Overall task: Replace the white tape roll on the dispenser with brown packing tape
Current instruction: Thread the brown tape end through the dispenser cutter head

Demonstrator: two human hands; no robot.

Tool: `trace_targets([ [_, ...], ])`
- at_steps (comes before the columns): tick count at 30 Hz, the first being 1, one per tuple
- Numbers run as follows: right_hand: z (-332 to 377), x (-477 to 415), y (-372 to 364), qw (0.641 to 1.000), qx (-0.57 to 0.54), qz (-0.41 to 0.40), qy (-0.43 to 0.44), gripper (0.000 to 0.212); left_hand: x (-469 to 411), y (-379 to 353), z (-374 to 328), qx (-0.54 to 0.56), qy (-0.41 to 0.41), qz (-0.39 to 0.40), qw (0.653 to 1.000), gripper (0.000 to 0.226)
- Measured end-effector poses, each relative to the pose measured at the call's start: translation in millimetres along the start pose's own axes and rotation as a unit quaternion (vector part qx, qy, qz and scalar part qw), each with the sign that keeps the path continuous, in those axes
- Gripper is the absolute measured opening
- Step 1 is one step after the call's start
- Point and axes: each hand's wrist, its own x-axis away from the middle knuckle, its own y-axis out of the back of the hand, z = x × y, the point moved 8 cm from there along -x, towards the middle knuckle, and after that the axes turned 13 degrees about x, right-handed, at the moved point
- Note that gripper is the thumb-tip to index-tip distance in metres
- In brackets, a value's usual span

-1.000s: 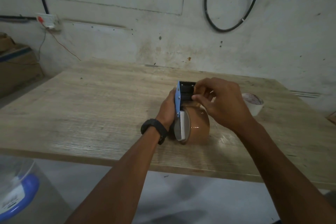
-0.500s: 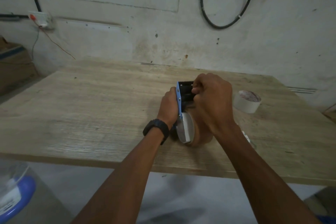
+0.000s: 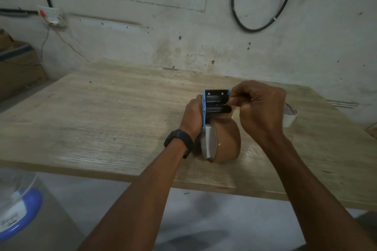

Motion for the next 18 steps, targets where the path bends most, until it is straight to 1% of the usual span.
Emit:
trace_targets([
  [3, 1, 0, 1, 1.000, -0.005, 0.001, 0.002, 0.015, 1, -2, 2, -0.012, 0.005, 0.012, 1.000, 0.052],
  [8, 2, -2, 2, 1.000, -0.013, -0.005, 0.004, 0.016, 0, -6, 1, -0.045, -0.012, 0.037, 0.998, 0.079],
  [9, 1, -3, 3, 1.000, -0.018, -0.011, 0.003, 0.018, -1, -7, 1, -0.051, -0.013, 0.038, 0.998, 0.081],
  [10, 1, -3, 3, 1.000, -0.022, -0.015, 0.004, 0.019, -2, -7, 0, -0.057, -0.012, 0.035, 0.998, 0.074],
  [13, 3, -1, 2, 0.999, -0.023, -0.013, 0.018, 0.018, -5, -6, 3, -0.099, -0.014, 0.028, 0.995, 0.031],
  [14, 4, -1, 0, 0.999, -0.018, -0.010, 0.025, 0.017, -7, -5, 3, -0.119, -0.018, 0.024, 0.992, 0.022],
  [15, 4, -2, -2, 0.999, -0.013, -0.007, 0.032, 0.017, -9, -5, 4, -0.133, -0.025, 0.027, 0.990, 0.018],
  [18, 5, -6, -12, 0.999, 0.003, 0.002, 0.047, 0.020, -9, -5, 8, -0.163, -0.025, 0.038, 0.986, 0.017],
])
